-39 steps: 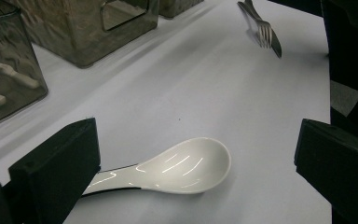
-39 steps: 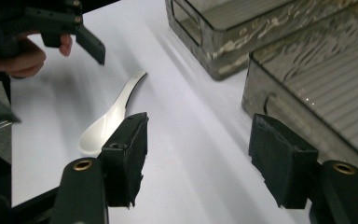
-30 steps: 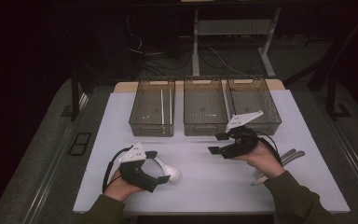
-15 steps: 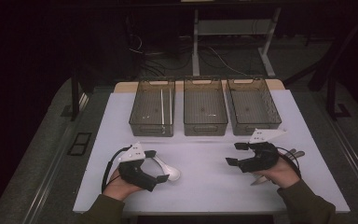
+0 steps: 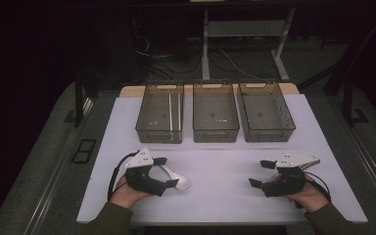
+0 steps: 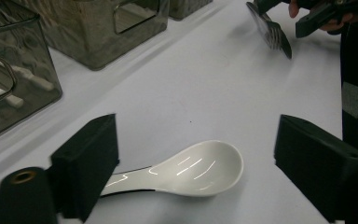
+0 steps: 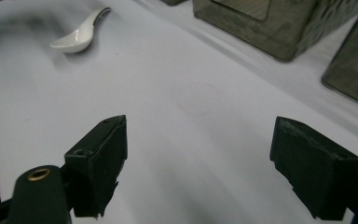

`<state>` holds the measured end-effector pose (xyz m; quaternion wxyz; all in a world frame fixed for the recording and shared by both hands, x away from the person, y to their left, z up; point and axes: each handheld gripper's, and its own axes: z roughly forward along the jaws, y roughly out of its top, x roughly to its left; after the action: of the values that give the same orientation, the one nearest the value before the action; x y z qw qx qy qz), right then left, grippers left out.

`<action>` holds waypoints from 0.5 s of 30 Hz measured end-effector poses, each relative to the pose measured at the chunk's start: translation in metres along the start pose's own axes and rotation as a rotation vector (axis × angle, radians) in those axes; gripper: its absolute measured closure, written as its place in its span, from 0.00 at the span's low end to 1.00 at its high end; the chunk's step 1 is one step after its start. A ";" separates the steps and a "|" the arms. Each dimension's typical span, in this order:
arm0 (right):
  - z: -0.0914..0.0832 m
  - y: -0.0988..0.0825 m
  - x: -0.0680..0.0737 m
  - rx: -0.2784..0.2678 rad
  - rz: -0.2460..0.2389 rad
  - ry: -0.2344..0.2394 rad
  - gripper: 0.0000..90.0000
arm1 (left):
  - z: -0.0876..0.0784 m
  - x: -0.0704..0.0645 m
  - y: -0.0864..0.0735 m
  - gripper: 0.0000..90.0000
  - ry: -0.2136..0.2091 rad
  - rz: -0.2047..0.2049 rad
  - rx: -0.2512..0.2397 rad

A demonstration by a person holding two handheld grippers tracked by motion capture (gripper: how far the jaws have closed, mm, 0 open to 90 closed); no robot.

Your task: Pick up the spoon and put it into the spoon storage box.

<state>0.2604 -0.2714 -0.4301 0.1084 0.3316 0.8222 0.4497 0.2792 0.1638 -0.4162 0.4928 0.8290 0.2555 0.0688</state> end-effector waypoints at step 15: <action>-0.014 -0.015 -0.015 -0.034 0.036 -0.040 0.20 | 0.007 0.011 0.015 0.49 -0.023 0.024 0.002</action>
<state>0.2586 -0.2962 -0.4365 0.1222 0.3532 0.8062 0.4587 0.2966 0.1584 -0.4087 0.4939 0.8332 0.2401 0.0647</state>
